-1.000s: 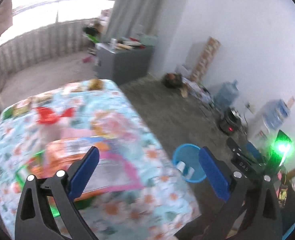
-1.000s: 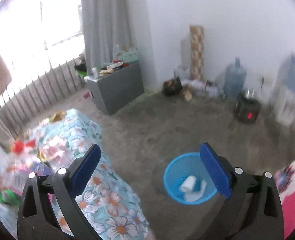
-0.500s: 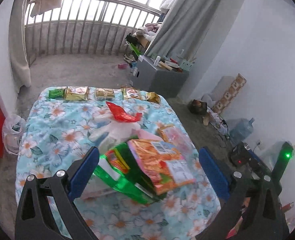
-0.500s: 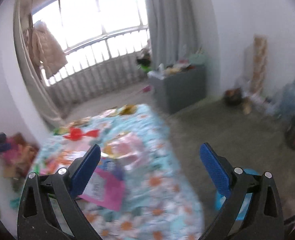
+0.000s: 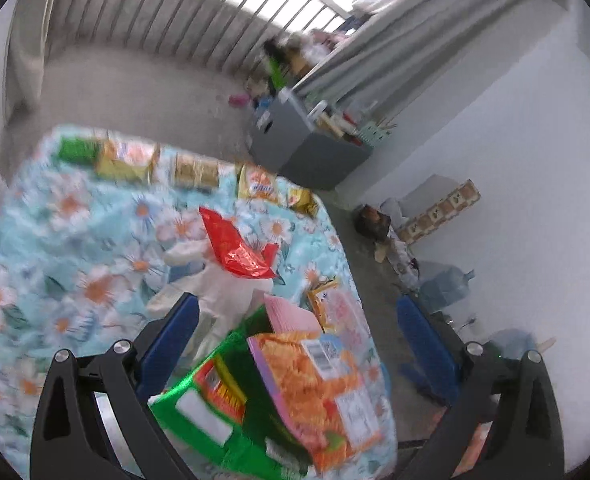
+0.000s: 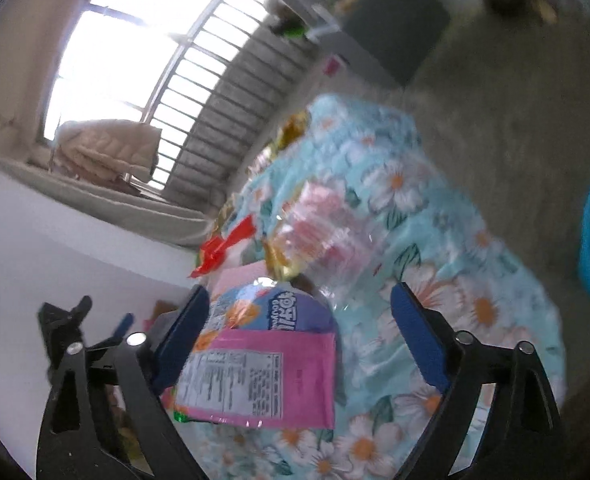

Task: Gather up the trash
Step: 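Grasp the red wrapper with the left gripper while the right grasps the clear plastic bag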

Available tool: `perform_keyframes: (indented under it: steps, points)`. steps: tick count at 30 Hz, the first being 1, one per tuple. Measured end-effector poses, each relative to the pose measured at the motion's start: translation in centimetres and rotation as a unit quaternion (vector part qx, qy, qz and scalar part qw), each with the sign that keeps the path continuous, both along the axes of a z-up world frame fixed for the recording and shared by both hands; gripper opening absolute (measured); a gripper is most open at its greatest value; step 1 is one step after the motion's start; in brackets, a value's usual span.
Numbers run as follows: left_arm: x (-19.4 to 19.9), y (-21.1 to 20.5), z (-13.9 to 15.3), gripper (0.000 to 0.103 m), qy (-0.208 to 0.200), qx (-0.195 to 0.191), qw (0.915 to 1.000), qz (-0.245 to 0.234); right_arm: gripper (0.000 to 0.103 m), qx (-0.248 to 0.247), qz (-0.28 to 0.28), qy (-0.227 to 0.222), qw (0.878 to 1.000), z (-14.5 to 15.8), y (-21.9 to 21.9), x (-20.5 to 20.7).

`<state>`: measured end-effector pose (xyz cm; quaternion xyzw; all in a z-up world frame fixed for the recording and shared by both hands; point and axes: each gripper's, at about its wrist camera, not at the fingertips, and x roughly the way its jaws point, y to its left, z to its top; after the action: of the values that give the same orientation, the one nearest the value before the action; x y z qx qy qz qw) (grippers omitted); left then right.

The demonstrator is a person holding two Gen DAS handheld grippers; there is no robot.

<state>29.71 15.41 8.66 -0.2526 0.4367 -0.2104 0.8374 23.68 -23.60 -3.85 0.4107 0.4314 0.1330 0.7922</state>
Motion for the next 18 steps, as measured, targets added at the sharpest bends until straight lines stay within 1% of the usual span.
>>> perform_keyframes:
  steps: [1, 4, 7, 10, 15, 18]
  points:
    - [1.4, 0.0, -1.0, 0.09, 0.022, -0.009, 0.9997, 0.004, 0.082, 0.017, 0.005, 0.013, 1.0, -0.9, 0.3, 0.6]
    - [4.7, 0.1, -3.3, 0.082, 0.069, -0.021, 0.9973, 0.015, 0.077, 0.045, 0.009, 0.039, 0.998, -2.7, 0.3, 1.6]
    - [7.7, 0.0, -5.1, 0.075, 0.091, 0.004, 0.9955, 0.026, 0.072, 0.07, 0.007, 0.065, 0.995, -4.5, 0.6, 2.7]
    - [10.5, -0.2, -6.7, 0.068, 0.114, 0.025, 0.9927, 0.033, 0.069, 0.086, 0.005, 0.077, 0.993, -5.4, 0.8, 3.4]
    - [13.5, -1.2, -9.3, 0.057, 0.141, 0.06, 0.988, 0.022, 0.065, 0.094, 0.007, 0.075, 0.993, -5.4, 1.0, 4.4]
    - [14.3, -2.0, -10.0, 0.051, 0.146, 0.07, 0.9867, 0.01, 0.06, 0.096, 0.004, 0.078, 0.992, -5.5, 1.3, 4.8]
